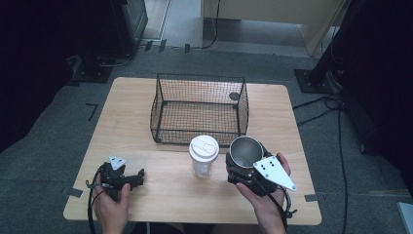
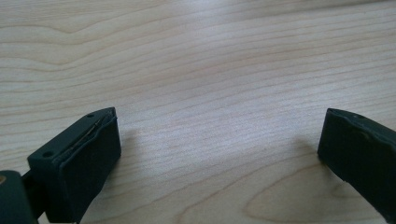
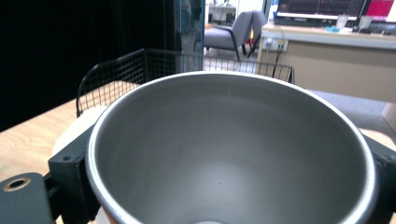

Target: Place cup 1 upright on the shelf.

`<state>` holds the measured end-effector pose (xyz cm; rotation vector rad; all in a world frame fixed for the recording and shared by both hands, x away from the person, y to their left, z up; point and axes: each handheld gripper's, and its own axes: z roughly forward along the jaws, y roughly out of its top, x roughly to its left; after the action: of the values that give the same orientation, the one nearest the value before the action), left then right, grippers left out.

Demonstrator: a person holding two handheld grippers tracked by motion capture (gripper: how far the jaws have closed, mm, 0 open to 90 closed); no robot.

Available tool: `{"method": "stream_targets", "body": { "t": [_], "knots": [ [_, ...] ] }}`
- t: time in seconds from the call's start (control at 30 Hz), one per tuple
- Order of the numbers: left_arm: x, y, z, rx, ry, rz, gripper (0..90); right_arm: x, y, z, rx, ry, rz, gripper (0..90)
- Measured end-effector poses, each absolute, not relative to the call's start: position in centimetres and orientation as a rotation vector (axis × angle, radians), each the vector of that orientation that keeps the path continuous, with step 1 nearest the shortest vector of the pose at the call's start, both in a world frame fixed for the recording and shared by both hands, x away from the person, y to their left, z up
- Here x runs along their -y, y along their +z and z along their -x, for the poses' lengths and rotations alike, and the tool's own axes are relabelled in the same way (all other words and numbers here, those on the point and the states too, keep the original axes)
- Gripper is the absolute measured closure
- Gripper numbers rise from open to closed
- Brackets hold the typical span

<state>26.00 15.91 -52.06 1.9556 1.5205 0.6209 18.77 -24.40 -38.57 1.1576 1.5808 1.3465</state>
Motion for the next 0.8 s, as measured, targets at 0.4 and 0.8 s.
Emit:
{"method": "stream_targets", "body": {
  "t": [0.4,0.8],
  "knots": [
    [-15.9,-52.1,-26.0,-1.52,0.622,-1.954,0.1,24.1,-38.1,-20.2,-1.484,1.393,-1.09,7.2],
    [-15.9,-52.1,-26.0,-1.521,0.621,-1.955,0.0,23.9,-37.5,-22.1,-1.411,1.399,-0.974,7.2]
  ]
}}
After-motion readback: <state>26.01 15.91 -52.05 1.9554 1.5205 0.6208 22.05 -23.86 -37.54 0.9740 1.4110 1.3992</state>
